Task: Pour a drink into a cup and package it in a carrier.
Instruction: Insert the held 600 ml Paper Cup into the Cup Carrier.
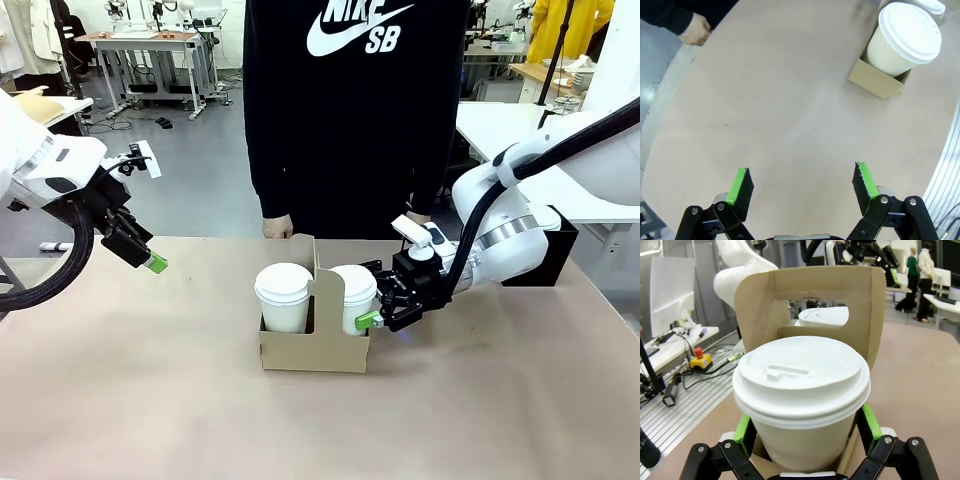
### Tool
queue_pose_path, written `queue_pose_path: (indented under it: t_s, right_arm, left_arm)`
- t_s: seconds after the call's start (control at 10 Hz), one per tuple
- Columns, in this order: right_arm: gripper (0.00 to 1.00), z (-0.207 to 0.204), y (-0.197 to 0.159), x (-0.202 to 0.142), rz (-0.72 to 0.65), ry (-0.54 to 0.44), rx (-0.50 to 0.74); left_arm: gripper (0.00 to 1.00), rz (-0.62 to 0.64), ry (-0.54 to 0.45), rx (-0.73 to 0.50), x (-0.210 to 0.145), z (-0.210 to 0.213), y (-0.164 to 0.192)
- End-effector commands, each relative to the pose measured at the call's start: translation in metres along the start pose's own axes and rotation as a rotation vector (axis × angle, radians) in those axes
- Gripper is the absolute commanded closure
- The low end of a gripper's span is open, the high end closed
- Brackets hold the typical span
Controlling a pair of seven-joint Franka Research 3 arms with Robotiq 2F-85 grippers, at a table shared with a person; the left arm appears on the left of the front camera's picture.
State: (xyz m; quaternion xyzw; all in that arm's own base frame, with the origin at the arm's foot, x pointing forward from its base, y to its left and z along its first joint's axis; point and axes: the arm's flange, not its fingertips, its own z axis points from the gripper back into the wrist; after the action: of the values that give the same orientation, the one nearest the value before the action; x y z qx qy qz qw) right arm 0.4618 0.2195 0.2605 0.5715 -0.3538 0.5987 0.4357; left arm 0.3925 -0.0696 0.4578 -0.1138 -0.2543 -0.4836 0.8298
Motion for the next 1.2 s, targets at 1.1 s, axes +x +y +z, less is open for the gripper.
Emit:
queue_pose_path:
  t_s: [1.1]
  right_arm:
    - [0.0,0.162,0.14,0.103,-0.525,0.338,-0.828]
  left_arm:
    - [0.0,0.012,-0.009,-0.011,0.001,0.001,-0.001]
